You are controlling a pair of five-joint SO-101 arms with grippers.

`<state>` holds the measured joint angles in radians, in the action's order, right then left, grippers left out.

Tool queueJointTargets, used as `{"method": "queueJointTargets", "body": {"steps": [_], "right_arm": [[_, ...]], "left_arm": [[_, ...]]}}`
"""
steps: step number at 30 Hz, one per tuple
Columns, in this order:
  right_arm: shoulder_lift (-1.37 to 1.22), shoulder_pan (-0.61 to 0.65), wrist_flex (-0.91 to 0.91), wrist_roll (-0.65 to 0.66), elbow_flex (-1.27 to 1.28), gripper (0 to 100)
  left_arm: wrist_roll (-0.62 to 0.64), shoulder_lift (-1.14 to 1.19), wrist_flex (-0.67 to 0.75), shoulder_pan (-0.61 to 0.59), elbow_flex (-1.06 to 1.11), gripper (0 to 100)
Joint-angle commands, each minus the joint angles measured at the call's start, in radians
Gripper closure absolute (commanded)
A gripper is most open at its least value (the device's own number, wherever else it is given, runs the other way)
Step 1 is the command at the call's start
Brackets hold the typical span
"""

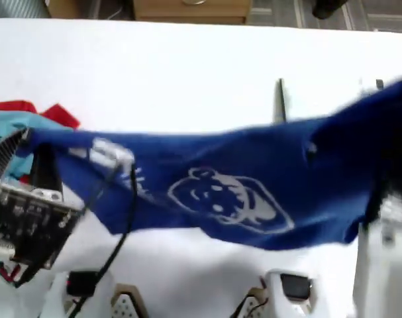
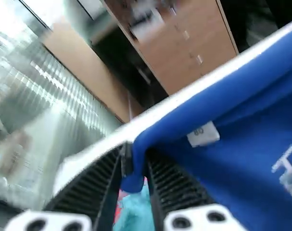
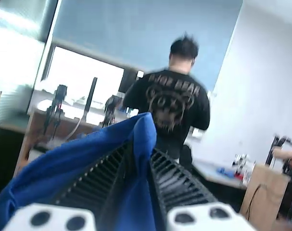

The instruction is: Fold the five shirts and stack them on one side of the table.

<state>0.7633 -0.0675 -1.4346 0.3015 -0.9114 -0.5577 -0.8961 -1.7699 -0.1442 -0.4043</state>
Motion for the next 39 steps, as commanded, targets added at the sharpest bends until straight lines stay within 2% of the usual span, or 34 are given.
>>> {"method": "queueJointTargets", "body": {"steps": [1,6,10,13,20,24,32,39], "right_arm": [[0.024,-0.004,0.012,0.009,-0.008,98.1],[0.016,-0.001,0.010,0.009,0.011,98.1],[-0.005,0.001,0.018,0.008,0.133,98.1],[-0.031,-0.001,0.050,0.008,0.261,98.1],[-0.061,0.004,0.239,0.005,0.675,98.1],[-0.062,-0.001,0.401,0.009,0.910,98.1],[-0.113,0.002,0.780,0.009,1.260,98.1],[-0.438,0.005,0.940,0.008,1.171,98.1]], "left_arm": [[0.005,-0.020,-0.012,-0.008,0.004,97],[0.005,-0.032,-0.012,-0.009,0.005,97],[0.005,-0.031,0.005,-0.034,0.035,97],[-0.003,-0.031,0.048,-0.040,0.133,97],[-0.021,-0.029,0.264,-0.035,0.461,97],[-0.021,0.025,0.404,-0.034,0.559,97],[-0.023,0.402,0.549,-0.034,0.490,97],[-0.023,0.816,0.569,-0.034,0.205,97]]}}
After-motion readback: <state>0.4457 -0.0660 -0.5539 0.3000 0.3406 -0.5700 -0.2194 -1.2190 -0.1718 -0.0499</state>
